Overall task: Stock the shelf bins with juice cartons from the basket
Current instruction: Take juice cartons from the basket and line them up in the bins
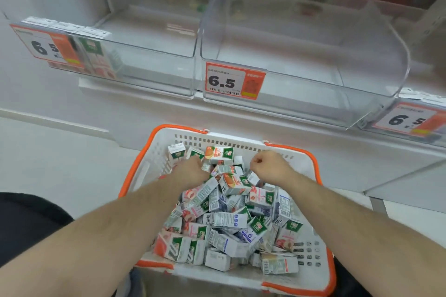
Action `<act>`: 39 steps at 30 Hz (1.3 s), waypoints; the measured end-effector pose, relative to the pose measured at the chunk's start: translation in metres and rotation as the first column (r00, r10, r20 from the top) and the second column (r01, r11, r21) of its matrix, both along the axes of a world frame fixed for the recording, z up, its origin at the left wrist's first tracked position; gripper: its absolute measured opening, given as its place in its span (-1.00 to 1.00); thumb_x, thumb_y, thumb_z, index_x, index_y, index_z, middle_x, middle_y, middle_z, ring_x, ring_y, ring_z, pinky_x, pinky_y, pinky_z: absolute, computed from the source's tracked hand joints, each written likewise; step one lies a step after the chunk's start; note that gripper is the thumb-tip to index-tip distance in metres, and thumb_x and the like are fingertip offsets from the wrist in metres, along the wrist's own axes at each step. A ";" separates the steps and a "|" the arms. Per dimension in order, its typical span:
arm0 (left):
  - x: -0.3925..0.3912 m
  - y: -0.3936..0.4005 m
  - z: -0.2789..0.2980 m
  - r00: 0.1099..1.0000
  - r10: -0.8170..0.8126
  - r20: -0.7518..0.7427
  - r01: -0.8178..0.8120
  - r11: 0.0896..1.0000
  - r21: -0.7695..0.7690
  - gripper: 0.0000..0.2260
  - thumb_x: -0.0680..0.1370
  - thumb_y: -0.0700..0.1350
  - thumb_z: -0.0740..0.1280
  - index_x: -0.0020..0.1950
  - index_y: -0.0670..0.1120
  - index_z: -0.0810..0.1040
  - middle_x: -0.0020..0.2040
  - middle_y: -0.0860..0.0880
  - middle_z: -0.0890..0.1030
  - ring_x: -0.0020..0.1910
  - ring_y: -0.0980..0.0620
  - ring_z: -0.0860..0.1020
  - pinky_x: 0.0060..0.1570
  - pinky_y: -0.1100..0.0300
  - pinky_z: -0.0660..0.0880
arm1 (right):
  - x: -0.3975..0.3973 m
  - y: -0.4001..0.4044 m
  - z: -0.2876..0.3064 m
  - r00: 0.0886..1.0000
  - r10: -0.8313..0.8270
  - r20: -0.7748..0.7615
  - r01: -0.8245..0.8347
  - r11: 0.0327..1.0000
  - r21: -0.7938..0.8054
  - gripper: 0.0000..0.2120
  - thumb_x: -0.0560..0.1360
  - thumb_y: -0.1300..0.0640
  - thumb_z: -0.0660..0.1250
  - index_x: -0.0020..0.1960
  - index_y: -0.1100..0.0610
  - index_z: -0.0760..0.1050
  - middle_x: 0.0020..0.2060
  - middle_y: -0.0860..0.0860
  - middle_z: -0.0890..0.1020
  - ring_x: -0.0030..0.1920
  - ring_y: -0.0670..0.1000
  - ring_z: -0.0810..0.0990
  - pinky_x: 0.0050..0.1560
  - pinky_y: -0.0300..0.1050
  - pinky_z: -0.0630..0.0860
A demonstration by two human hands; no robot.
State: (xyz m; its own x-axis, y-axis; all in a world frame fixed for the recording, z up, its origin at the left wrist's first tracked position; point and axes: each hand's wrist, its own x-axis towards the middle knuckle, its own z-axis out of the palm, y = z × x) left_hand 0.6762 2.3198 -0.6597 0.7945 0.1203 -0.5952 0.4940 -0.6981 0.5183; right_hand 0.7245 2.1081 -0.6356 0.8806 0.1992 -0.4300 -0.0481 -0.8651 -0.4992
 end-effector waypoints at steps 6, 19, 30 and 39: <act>-0.007 -0.023 -0.059 0.987 -0.143 -0.067 0.156 0.956 0.249 -0.42 0.43 0.04 0.36 0.40 -0.06 0.28 0.29 -0.16 0.45 0.29 -0.20 0.38 0.20 -0.09 0.41 | -0.020 -0.046 -0.040 0.989 -0.090 -0.120 0.019 0.869 -0.494 -0.70 0.49 -0.09 0.29 0.08 0.09 0.40 -0.19 -0.01 0.50 -0.17 0.02 0.52 -0.30 -0.17 0.38; -0.003 -0.031 0.009 0.981 0.195 0.014 -0.169 0.881 -0.443 -0.46 0.35 -0.31 0.53 0.21 -0.02 0.37 -0.43 -0.10 0.55 -0.60 0.00 0.42 -0.58 0.22 0.38 | 0.012 -0.074 0.010 0.865 0.112 -0.489 -0.208 0.967 -0.146 -0.66 0.41 0.05 0.53 0.08 0.15 0.52 -0.06 0.13 0.68 -0.17 0.02 0.59 -0.18 -0.15 0.53; 0.006 -0.078 0.100 0.881 0.443 -0.165 -0.322 0.307 -0.896 -0.83 0.56 -0.06 0.30 -0.12 -0.14 0.59 -0.32 -0.09 0.52 -0.30 -0.10 0.57 -0.01 -0.07 0.48 | -0.005 -0.077 0.133 0.866 0.093 -0.492 0.224 0.807 0.547 -0.56 0.06 0.35 0.18 -0.12 0.18 0.61 -0.22 0.20 0.63 -0.27 0.16 0.57 -0.31 -0.13 0.52; -0.002 -0.102 0.141 0.886 0.024 0.462 0.307 0.717 -0.626 -0.65 0.32 -0.07 0.50 0.10 0.12 0.64 -0.17 0.16 0.63 -0.10 0.17 0.60 0.03 0.25 0.45 | -0.007 -0.076 0.133 0.733 0.246 -0.634 0.474 0.484 0.736 -0.52 0.04 0.13 0.20 -0.12 0.24 0.66 -0.28 0.24 0.59 -0.46 0.12 0.55 -0.50 -0.32 0.31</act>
